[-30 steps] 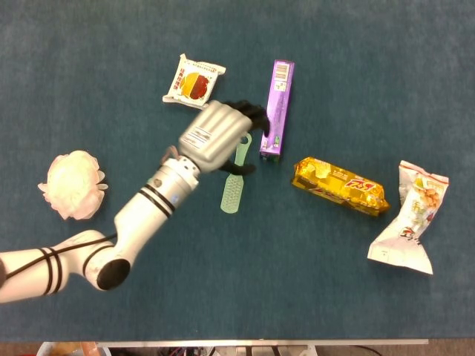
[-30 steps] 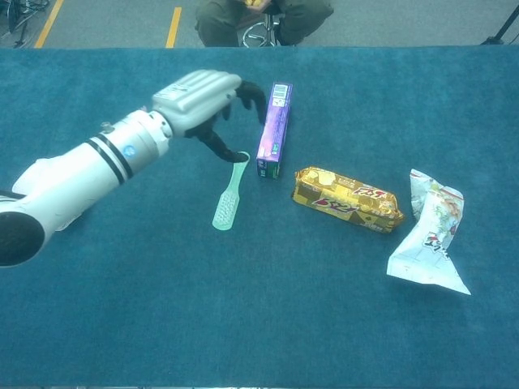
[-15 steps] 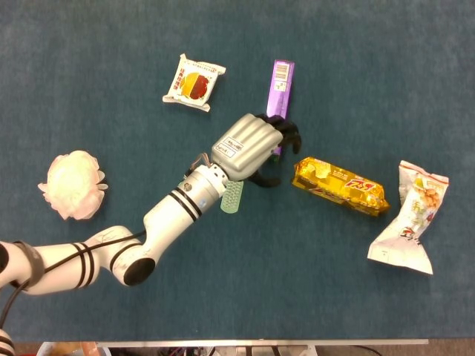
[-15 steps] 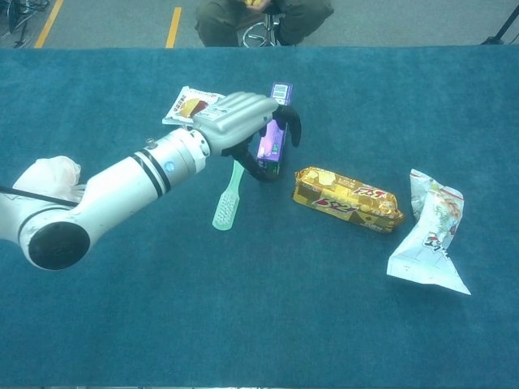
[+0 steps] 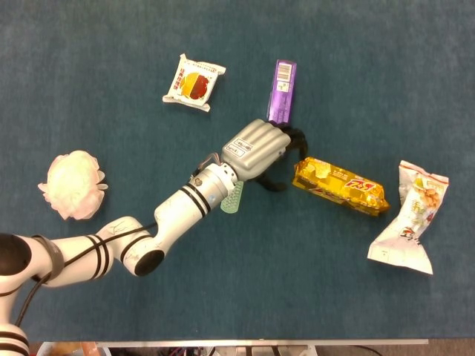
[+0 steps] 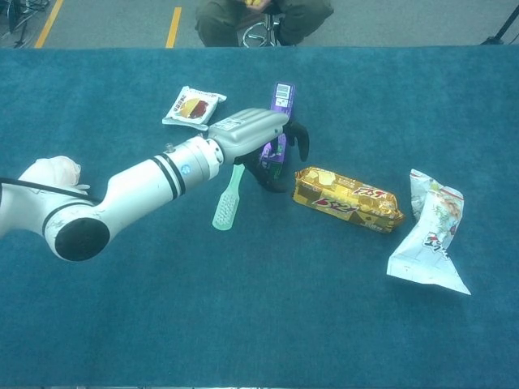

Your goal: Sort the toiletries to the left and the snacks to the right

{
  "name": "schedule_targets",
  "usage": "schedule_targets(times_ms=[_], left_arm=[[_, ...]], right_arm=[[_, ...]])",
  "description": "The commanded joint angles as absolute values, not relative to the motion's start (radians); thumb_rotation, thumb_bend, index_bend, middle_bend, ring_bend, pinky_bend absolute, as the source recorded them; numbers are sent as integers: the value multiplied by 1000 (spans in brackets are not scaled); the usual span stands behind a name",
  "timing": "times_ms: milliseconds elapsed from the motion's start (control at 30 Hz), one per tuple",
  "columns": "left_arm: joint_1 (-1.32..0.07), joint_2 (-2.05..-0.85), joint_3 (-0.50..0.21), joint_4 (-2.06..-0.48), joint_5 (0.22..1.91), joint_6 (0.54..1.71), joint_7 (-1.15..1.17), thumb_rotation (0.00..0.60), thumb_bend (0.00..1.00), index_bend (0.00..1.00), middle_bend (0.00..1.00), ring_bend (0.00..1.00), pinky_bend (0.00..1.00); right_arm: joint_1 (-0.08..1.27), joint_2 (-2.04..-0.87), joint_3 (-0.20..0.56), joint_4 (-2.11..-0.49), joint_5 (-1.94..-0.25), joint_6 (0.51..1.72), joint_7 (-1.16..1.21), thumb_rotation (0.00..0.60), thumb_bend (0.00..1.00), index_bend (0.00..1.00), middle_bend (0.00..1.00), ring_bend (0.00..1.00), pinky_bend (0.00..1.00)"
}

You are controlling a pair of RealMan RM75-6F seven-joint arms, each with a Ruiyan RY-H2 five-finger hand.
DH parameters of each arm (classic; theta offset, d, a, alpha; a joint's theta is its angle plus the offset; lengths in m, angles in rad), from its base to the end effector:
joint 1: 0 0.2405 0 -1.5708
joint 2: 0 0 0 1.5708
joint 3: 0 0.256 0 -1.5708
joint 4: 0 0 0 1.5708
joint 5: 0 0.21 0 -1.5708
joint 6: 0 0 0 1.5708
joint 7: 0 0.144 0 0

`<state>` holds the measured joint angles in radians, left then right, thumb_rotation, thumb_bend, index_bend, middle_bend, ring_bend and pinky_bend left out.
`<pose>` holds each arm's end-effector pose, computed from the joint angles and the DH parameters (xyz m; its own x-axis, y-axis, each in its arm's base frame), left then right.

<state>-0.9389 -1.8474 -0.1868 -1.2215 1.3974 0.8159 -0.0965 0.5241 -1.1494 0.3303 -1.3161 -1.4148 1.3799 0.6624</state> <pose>-0.0488 0.3278 -0.1127 0.2948 0.4501 0.8429 0.7936 -0.6067 0.0464 -0.2228 -0.3654 0.2262 -0.1406 0.2018 0.9693 -0.9096 -0.4130 -0.0459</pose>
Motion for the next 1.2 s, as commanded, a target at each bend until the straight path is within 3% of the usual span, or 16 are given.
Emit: schedule_targets(times_ms=[33, 333, 700, 1200], left_arm=[[-949, -1848, -188, -1215, 1408, 813, -120, 600, 140, 422, 339, 283, 375], [-963, -1846, -192, -1224, 1433, 847, -123, 600, 140, 422, 339, 283, 375], [-982, -1869, -181, -1235, 1418, 809, -159, 600, 140, 422, 339, 283, 375], [-989, -1914, -171, -1094, 1404, 782, -252, 600, 140, 422, 337, 283, 375]], right_arm=[[526, -1153, 329, -1312, -1415, 1376, 663, 600, 0, 403, 424, 356, 523], [531, -1168, 330, -1290, -1412, 1362, 676, 600, 0, 403, 424, 355, 523], [520, -1161, 331, -1298, -1418, 1374, 689, 600, 0, 403, 423, 355, 523], [519, -1181, 320, -1268, -1419, 1356, 704, 600, 0, 403, 424, 356, 523]])
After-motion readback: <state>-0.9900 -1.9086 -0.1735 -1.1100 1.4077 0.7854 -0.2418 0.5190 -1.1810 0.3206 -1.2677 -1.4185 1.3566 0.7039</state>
